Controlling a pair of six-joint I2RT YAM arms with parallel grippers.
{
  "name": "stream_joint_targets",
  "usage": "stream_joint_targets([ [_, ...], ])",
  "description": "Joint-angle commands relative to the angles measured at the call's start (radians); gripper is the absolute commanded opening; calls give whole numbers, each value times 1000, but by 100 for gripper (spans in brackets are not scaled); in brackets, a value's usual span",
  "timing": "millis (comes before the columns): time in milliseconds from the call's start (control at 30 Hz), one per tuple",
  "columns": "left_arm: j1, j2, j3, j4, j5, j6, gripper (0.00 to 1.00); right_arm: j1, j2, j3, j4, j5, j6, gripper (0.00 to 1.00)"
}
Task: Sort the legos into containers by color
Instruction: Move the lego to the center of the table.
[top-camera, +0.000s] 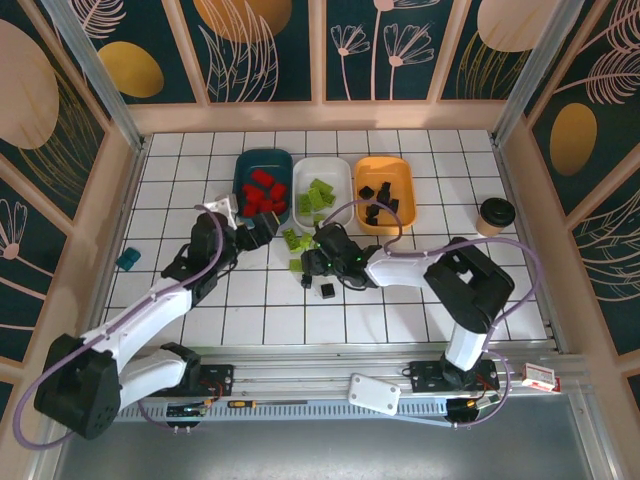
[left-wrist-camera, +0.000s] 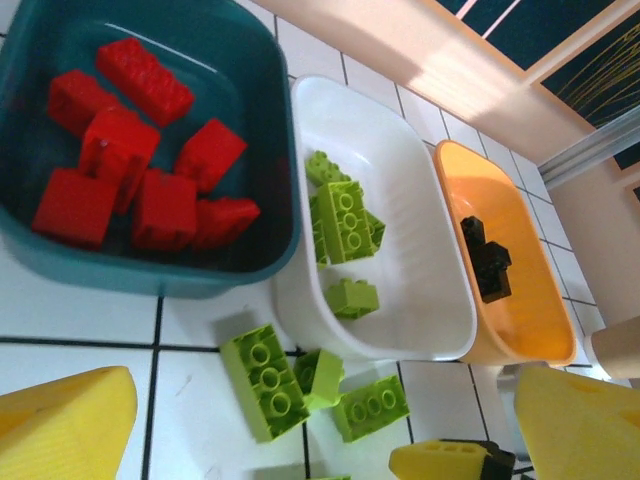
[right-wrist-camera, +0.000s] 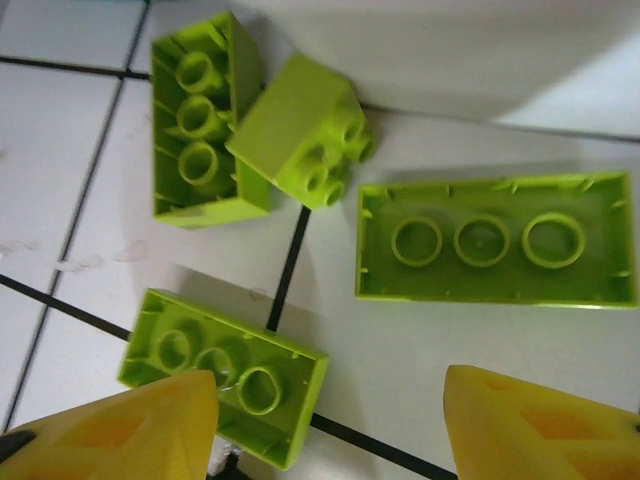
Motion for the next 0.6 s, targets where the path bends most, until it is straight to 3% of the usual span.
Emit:
stream_joint_targets([
  [0, -1, -62, -34, -26, -25, -12, 98, 9, 48, 31, -77, 46, 36, 59],
  [233, 0, -93, -67, -37, -25, -14, 98, -5, 6, -66, -149, 111, 99, 53],
  [567, -1, -110, -85, -44, -24, -10, 98, -115, -299, -298, -219, 174, 157, 53],
])
